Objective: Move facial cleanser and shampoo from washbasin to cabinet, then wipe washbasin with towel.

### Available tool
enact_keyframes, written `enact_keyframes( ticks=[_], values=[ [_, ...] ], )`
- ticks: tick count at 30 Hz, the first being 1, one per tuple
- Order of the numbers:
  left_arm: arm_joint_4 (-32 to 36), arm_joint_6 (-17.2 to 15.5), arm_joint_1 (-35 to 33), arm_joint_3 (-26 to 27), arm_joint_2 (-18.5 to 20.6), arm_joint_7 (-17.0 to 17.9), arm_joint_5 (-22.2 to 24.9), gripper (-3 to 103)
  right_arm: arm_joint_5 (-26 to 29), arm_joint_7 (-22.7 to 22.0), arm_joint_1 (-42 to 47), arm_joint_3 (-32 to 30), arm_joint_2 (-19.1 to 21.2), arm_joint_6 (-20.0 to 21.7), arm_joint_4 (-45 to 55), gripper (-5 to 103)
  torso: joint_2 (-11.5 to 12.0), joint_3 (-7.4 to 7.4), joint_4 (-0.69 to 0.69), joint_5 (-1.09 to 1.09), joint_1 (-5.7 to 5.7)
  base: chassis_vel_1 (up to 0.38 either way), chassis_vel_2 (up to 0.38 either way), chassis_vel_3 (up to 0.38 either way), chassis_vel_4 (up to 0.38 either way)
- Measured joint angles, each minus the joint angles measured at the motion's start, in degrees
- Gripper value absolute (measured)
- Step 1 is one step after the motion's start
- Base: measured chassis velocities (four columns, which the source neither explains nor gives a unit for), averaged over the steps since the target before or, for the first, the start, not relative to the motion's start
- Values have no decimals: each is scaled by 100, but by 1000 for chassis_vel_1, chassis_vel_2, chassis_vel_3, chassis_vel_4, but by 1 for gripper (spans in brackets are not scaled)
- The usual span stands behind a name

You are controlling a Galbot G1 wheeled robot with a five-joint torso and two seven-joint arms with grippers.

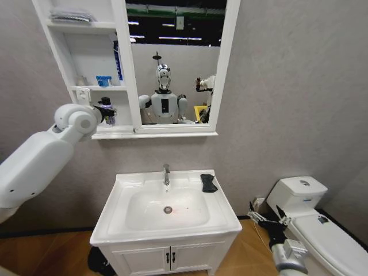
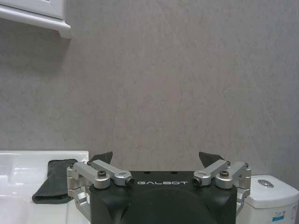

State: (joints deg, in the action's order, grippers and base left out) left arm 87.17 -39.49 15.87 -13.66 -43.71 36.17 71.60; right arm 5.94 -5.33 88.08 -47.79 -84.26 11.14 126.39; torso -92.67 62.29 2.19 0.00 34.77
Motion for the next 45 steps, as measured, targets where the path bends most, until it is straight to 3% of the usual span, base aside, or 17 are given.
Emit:
enact_keyframes(
  ticks=[8,12,17,19,25,26,32,35,37,38,41,42,43,44,45],
  values=[
    [-801,11,152,-65,-628,-400,-513,43,-156,65,62,28,-27,-87,-75,100,0,0,1,0,0,0,0,0,0],
    [-1170,60,151,-73,-910,-426,-754,42,-198,186,105,29,4,-136,-97,100,0,0,1,0,0,0,0,0,0],
    [-1657,121,225,-98,-1163,-527,-1082,63,-200,200,80,31,47,-167,-146,100,-1,0,0,0,0,0,0,0,0],
    [-1712,127,230,-97,-1202,-525,-1106,63,-199,199,81,30,52,-168,-151,100,-1,-1,-1,0,0,0,0,0,0],
    [-1631,151,194,23,-1173,-440,-1215,90,-306,198,100,29,55,-255,-253,100,-1,-1,2,0,-1,0,0,0,0],
    [-1517,152,171,72,-1114,-426,-1237,95,-319,196,99,37,48,-264,-266,100,-1,-1,2,0,0,0,0,0,0],
    [-591,92,-119,349,-676,-278,-1071,100,-343,184,74,99,43,-269,-269,100,-1,-1,2,0,0,0,0,0,0],
    [-14,79,-480,662,-353,-110,-945,100,-379,186,68,93,44,-265,-245,100,-2,-1,1,1,-1,0,0,0,0],
    [724,112,-1138,1267,-23,-35,-917,100,-377,188,83,59,31,-205,-126,100,-1,-1,-1,-7,-1,0,0,0,0],
    [724,112,-1138,1267,-23,-35,-917,100,-377,188,83,59,31,-205,-126,100,-1,-1,-1,-7,-1,0,0,0,0],
    [2358,362,-2674,2128,435,331,-741,100,-349,179,91,51,15,-174,-28,100,-2,-2,1,-1,-2,0,0,0,0],
    [2358,362,-2674,2128,435,331,-741,100,-349,179,91,51,15,-174,-28,100,-2,-2,1,-1,-2,0,0,0,0],
    [2837,416,-3294,2540,484,476,-765,100,-347,172,80,59,16,-211,-2,100,-2,-2,1,-5,-1,0,0,0,0],
    [3302,457,-4031,3032,462,505,-925,100,-333,165,53,74,25,-265,37,100,-2,-2,3,6,-2,0,0,0,0],
    [3759,505,-5002,3595,306,318,-1329,100,-318,168,40,74,56,-285,102,100,-2,-2,0,2,-3,0,0,0,0]
  ],
)
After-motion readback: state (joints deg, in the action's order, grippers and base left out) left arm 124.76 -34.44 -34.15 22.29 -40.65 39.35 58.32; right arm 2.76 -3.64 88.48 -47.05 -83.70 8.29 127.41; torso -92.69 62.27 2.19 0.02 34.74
